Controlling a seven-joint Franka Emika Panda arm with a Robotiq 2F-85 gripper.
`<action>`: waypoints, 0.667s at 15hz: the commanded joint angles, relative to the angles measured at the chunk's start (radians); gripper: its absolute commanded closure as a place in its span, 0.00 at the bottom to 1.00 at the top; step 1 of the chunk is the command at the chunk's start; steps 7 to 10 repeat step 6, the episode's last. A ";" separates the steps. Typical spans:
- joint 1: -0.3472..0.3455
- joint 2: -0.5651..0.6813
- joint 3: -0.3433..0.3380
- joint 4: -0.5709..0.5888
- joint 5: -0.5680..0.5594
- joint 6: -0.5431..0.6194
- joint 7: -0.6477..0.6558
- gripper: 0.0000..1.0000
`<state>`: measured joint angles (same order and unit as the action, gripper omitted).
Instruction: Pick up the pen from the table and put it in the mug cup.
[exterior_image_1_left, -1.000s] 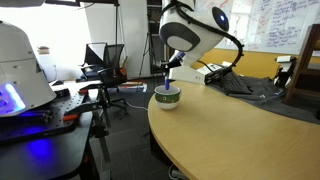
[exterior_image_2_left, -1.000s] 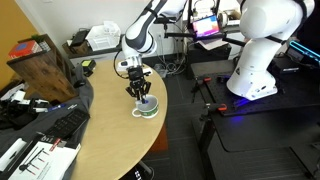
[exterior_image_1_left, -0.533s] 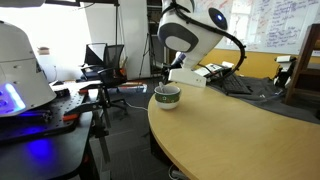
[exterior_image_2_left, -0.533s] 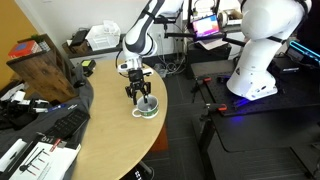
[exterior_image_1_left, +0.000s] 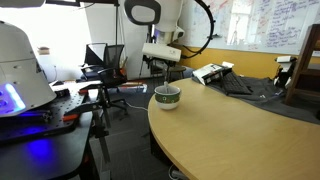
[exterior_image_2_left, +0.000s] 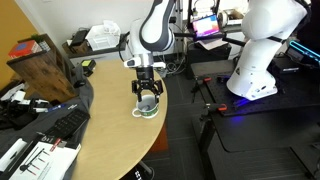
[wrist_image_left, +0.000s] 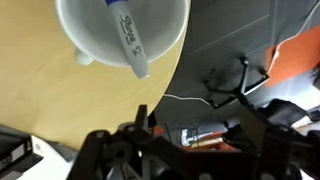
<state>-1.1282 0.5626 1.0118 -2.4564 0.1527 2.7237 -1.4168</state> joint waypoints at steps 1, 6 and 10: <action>0.015 -0.190 0.020 -0.103 0.032 0.096 0.125 0.00; 0.132 -0.353 -0.074 -0.141 -0.024 0.116 0.351 0.00; 0.132 -0.353 -0.074 -0.141 -0.024 0.116 0.351 0.00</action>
